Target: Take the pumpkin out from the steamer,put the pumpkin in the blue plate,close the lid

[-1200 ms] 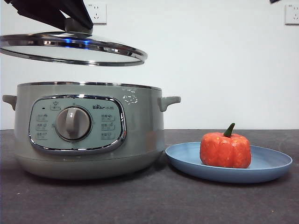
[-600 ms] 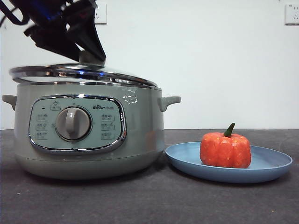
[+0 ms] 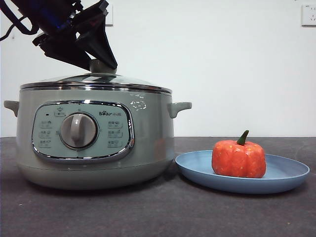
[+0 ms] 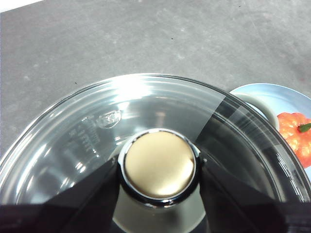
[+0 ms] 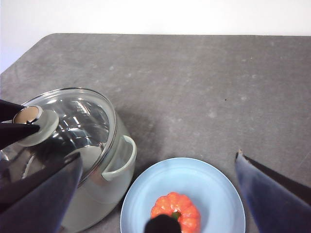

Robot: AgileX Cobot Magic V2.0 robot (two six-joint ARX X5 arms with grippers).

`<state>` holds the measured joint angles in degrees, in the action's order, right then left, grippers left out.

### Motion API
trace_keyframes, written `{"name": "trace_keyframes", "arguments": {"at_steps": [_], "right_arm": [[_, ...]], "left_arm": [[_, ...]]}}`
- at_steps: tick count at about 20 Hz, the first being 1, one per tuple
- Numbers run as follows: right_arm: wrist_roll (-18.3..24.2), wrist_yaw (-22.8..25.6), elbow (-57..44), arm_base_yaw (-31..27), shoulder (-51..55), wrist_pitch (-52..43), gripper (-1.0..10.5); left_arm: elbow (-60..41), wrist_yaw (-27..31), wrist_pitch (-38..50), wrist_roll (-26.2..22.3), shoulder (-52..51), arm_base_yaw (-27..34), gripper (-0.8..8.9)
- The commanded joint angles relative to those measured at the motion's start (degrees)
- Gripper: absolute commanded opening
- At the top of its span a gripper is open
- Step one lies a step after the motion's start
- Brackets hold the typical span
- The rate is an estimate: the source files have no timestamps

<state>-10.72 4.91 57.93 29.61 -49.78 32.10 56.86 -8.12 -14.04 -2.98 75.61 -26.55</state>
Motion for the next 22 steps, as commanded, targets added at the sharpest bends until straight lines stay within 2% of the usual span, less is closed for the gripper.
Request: {"name": "trace_keyframes", "arguments": {"at_steps": [1,2,3,6,7,16,22], "right_arm": [[-0.37,0.11,-0.33,-0.04,0.07,-0.24,5.6],[-0.37,0.09,-0.33,-0.04,0.07,-0.17,5.6],[-0.37,0.09,-0.33,-0.04,0.07,-0.13,5.6],[-0.37,0.07,-0.33,-0.02,0.07,0.09,5.6],[-0.37,0.04,-0.33,-0.02,0.07,0.15,5.6],[-0.35,-0.13,-0.33,-0.02,0.07,1.38,5.6],[-0.26,-0.13,-0.35,-0.02,0.07,5.99,5.6]], "left_arm": [[-0.24,-0.85,-0.7,-0.2,0.5,-0.5,0.03],[-0.24,-0.9,-0.7,-0.2,0.5,-0.5,0.21],[-0.24,-0.9,-0.66,-0.2,0.48,-0.5,0.93],[-0.24,-0.9,-0.66,-0.17,0.48,-0.5,3.89],[-0.24,-0.92,-0.66,-0.17,0.48,-0.5,4.36],[-0.11,-0.96,-4.28,0.02,-2.93,-0.5,4.38],[3.72,-0.96,-19.02,0.0,-7.98,-0.5,4.35]]}}
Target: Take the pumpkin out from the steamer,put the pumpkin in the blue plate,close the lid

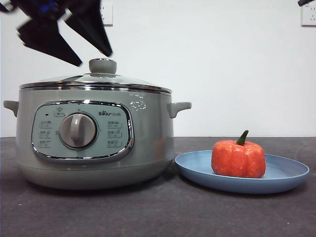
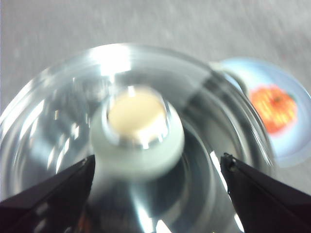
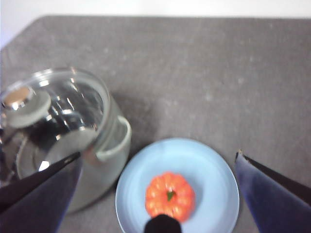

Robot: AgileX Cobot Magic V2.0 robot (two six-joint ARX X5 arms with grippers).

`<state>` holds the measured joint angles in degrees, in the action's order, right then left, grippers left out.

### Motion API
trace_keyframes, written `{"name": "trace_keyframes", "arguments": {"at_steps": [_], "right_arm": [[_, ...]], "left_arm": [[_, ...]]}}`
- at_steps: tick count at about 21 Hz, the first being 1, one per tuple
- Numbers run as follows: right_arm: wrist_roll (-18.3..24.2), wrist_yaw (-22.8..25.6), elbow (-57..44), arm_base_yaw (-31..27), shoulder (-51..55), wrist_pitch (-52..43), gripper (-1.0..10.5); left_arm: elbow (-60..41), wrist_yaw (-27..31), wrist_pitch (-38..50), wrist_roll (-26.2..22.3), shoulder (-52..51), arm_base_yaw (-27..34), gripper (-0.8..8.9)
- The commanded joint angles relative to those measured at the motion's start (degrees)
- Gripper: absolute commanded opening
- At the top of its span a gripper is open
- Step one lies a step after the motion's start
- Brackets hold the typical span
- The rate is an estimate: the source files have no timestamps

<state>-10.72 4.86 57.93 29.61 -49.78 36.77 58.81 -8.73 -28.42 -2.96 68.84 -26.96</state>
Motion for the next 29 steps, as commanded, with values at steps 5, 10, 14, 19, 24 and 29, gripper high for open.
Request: {"name": "trace_keyframes", "arguments": {"at_steps": [5,10,14,19,24,29], "right_arm": [[3.04,-0.13,-0.35,0.15,0.13,4.35,2.2],[9.53,-0.31,-2.47,2.84,4.85,-1.03,-0.1],[9.51,2.23,-12.17,4.33,15.3,-10.27,-0.1],[5.7,2.99,-19.96,4.33,19.71,-12.26,0.0],[-0.33,2.99,-19.93,4.33,18.67,-8.22,0.0],[-0.33,2.99,-19.93,4.28,18.38,-7.56,0.0]], "left_arm": [[4.59,-0.94,-14.19,-1.57,-5.46,-0.11,0.36],[3.89,-1.95,-12.81,-4.92,-11.47,-0.13,-0.08],[-6.6,-1.84,-4.74,-4.74,-25.16,-0.11,-0.08],[-19.08,-1.73,0.94,-2.71,-38.93,-0.09,-0.08],[-20.04,-1.81,-5.68,3.21,-41.13,-0.09,-0.02],[-20.04,-1.84,-9.62,3.19,-40.48,-0.09,-0.02]]}}
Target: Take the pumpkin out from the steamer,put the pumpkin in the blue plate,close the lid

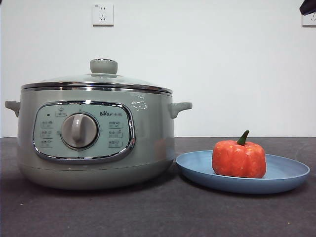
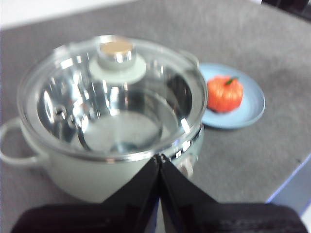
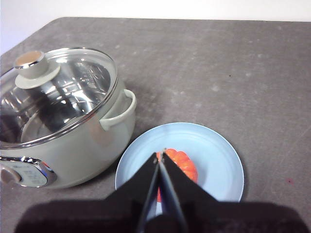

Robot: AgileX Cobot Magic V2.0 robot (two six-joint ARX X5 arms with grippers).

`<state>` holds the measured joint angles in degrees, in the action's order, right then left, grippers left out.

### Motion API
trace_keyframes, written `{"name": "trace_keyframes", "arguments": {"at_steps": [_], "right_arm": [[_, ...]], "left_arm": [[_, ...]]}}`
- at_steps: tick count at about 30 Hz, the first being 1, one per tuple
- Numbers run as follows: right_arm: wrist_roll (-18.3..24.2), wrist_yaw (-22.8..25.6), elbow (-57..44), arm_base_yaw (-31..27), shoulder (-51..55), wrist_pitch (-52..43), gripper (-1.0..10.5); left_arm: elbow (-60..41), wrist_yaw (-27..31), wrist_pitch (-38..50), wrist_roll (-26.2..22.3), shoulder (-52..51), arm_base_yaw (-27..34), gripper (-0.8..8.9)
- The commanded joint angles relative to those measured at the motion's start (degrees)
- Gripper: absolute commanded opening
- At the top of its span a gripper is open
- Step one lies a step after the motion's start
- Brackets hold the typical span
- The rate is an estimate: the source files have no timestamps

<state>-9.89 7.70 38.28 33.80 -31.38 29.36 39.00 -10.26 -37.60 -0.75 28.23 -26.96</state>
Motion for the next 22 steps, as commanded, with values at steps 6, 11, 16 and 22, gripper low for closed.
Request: {"name": "trace_keyframes", "arguments": {"at_steps": [6,11,16,22], "right_arm": [[-1.16,0.13,-0.28,0.09,-0.02,-0.15,0.0],[-1.16,0.15,-0.28,0.07,-0.02,-0.15,0.0],[-1.16,0.13,-0.28,0.07,-0.02,-0.15,0.0],[-1.16,0.13,-0.28,0.07,-0.02,-0.15,0.0]], "left_arm": [[-0.24,-0.28,-1.44,0.98,0.61,-0.09,-0.02],[-0.24,0.07,-2.08,0.02,-1.38,0.39,-0.02],[-2.38,0.9,0.44,-6.69,-11.72,8.2,-0.02],[-14.86,2.19,12.83,-7.04,-23.63,21.59,-0.02]]}}
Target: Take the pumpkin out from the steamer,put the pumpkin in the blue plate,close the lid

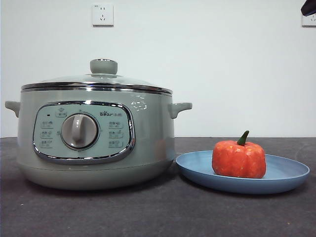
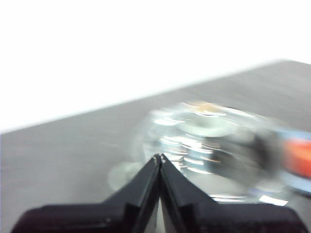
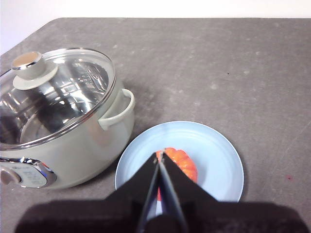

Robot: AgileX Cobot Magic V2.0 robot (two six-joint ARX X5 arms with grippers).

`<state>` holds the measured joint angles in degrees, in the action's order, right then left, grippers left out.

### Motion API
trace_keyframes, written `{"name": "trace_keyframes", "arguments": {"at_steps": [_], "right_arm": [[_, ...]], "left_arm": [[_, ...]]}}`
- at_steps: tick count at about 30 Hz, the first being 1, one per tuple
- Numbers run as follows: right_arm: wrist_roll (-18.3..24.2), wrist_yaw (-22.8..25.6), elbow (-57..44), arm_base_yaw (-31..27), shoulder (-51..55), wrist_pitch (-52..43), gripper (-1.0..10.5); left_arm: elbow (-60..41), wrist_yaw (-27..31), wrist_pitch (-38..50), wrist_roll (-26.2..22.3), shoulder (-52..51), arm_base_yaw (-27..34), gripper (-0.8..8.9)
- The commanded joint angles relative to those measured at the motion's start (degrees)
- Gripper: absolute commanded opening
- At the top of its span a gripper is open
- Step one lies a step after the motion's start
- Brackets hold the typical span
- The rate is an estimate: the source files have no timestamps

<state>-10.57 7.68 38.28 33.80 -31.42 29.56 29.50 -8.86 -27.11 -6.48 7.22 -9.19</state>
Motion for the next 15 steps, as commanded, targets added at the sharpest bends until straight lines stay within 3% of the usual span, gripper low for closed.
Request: {"name": "trace_keyframes", "arguments": {"at_steps": [1,7,15], "right_arm": [[-0.48,0.15,-0.28,0.09,0.02,-0.35,0.0],[-0.48,0.15,-0.28,0.09,0.02,-0.33,0.0],[-0.48,0.17,-0.28,0.07,0.02,-0.35,0.0]], "left_arm": [[-7.98,1.27,3.98,-1.31,-4.11,5.7,-0.02],[-19.96,1.51,8.24,-1.27,-7.13,11.82,-0.02],[-26.21,1.4,9.55,-0.83,-7.15,12.55,-0.02]]}}
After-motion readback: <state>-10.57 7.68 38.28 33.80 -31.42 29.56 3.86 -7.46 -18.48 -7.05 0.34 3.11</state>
